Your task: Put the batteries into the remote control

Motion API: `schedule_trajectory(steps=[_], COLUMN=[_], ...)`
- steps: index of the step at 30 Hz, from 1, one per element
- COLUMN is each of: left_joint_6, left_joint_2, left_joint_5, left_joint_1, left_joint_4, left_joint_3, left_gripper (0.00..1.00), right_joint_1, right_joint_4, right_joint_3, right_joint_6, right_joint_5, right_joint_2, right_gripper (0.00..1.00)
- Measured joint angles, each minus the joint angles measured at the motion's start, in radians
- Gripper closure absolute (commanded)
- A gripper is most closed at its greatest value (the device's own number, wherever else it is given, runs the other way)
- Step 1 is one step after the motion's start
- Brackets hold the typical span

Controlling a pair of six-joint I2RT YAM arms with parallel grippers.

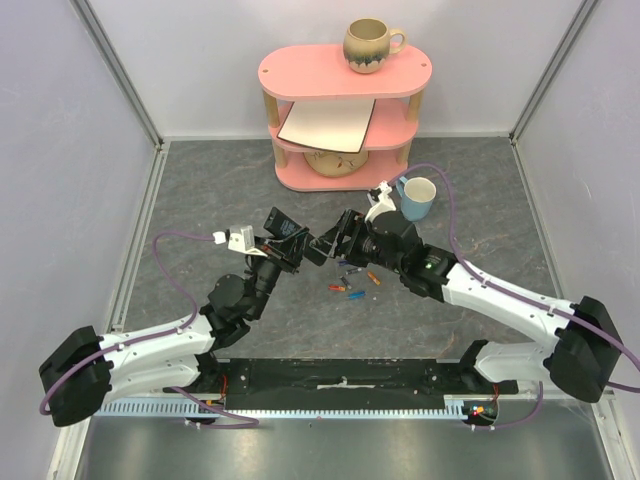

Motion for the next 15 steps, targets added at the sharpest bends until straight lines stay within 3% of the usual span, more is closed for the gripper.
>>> schedule_trajectory(steps=[15], left_joint_6=[0.061], left_joint_2=[0.006], left_joint_5=[-0.034], left_joint_1=[0.0], left_joint_4=[-0.022], left_joint_3=[0.0], left_gripper=[0.98], right_joint_1=[-0.005], right_joint_4=[0.0], right_joint_3=[0.029], right_joint_6=[0.005], right_joint_5=[-0.025], right_joint_2=[0.067], right_gripper=[0.24])
